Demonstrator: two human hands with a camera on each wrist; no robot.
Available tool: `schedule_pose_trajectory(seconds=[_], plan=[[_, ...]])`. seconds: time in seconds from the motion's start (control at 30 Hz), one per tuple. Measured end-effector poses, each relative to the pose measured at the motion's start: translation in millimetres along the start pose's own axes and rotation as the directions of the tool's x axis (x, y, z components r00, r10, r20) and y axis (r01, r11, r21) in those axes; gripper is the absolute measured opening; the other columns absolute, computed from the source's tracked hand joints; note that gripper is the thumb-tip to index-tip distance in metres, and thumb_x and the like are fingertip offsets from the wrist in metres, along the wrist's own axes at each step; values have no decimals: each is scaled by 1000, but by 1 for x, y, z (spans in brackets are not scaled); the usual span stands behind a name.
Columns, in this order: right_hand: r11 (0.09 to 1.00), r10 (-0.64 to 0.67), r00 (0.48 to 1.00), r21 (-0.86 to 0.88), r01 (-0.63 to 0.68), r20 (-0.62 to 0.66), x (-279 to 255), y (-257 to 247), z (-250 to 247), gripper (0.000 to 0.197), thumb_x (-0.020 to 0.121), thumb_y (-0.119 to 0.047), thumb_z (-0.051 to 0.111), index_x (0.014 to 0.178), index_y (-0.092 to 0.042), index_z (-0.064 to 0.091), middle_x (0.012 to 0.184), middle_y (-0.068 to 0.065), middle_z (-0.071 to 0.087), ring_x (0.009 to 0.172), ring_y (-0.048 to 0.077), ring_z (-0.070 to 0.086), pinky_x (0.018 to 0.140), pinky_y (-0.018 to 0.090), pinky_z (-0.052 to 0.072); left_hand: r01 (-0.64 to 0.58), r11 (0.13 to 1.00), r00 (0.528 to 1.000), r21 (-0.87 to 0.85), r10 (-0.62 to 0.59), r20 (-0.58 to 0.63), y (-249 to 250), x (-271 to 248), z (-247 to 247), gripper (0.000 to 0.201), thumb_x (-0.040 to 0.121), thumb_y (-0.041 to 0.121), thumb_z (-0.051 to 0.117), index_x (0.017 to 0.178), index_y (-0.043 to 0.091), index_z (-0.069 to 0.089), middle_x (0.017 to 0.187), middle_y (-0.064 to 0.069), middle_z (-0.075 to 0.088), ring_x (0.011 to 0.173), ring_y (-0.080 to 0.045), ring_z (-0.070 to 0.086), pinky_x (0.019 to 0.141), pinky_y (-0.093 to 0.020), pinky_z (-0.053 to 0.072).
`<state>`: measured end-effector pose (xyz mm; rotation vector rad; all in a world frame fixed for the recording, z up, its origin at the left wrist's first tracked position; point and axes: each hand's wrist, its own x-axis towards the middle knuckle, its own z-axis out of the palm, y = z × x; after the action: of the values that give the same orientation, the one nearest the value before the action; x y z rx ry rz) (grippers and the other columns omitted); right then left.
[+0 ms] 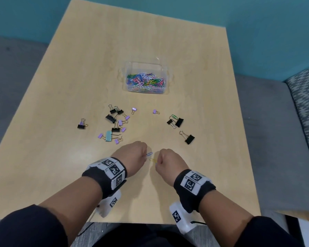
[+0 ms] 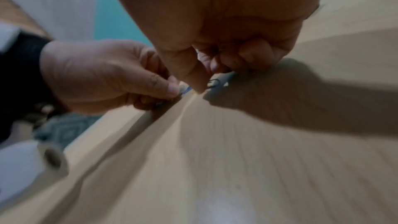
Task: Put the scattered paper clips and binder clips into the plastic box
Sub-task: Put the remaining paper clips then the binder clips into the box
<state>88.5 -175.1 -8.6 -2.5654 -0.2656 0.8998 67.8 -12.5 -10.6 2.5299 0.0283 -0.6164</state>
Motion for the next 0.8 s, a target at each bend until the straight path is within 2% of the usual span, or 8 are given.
schedule_pose_trajectory(seconds=[0.1,0.2,0.3,0.43,0.5,0.6,0.73,0.8], plan=[[898,134,991,424,-120,-5,-3,10,-14,17,76,-5,58,67,-18,50,63,-6,54,54,13,47,46,21,35,140,893,988,-428,-157,-3,-7,-9,-5,10,85,21,59,80,14,56,74,7,60,65,-10,54,58,-24,40],[490,207,964,835,-250,167,-6,16,-27,19,78,8,52,79,-10,56,59,4,50,47,14,38,41,22,29,243,475,953,-846,-278,118,-11,-16,-11,8,74,13,64,75,13,56,67,2,62,51,-12,45,46,-21,34],[207,194,938,923,-325,287,-2,15,-34,26,81,12,36,85,-3,57,63,9,50,50,18,45,44,25,39,273,163,935,-948,-276,222,-13,-14,-13,13,78,-1,54,85,10,59,67,-8,59,52,-16,45,45,-23,34],[226,215,908,887,-403,359,3,0,-37,31,77,8,28,70,-6,54,61,9,48,50,20,41,45,24,34,251,-31,925,-967,-287,249,-10,-5,-15,24,83,-13,39,85,2,58,72,-14,57,55,-21,54,46,-25,45],[445,260,926,817,-367,274,6,-6,-33,28,81,0,36,67,-14,56,57,3,45,47,16,38,45,23,30,251,20,915,-968,-330,231,-6,1,-15,23,81,-12,42,78,5,57,70,-13,56,50,-19,49,44,-23,40],[918,61,997,391,-70,35,8,-5,-22,11,79,-13,55,72,-21,55,65,-6,55,55,13,50,50,25,39,268,294,919,-917,-364,152,-2,9,-10,16,79,-1,55,71,13,58,59,-4,51,42,-14,37,40,-20,28],[997,-51,998,-51,54,43,7,-7,-11,12,83,-21,57,85,-22,45,74,0,58,65,23,54,57,32,43,187,877,979,-442,-205,7,-1,14,0,10,73,20,64,80,24,56,77,8,64,69,-14,59,63,-32,51],[992,-78,996,-96,81,35,8,-8,-10,11,86,-17,51,82,-23,42,77,2,58,71,26,55,61,34,45,110,987,994,-120,-108,17,0,15,6,12,79,23,58,83,29,48,79,7,59,75,-18,58,68,-34,51]])
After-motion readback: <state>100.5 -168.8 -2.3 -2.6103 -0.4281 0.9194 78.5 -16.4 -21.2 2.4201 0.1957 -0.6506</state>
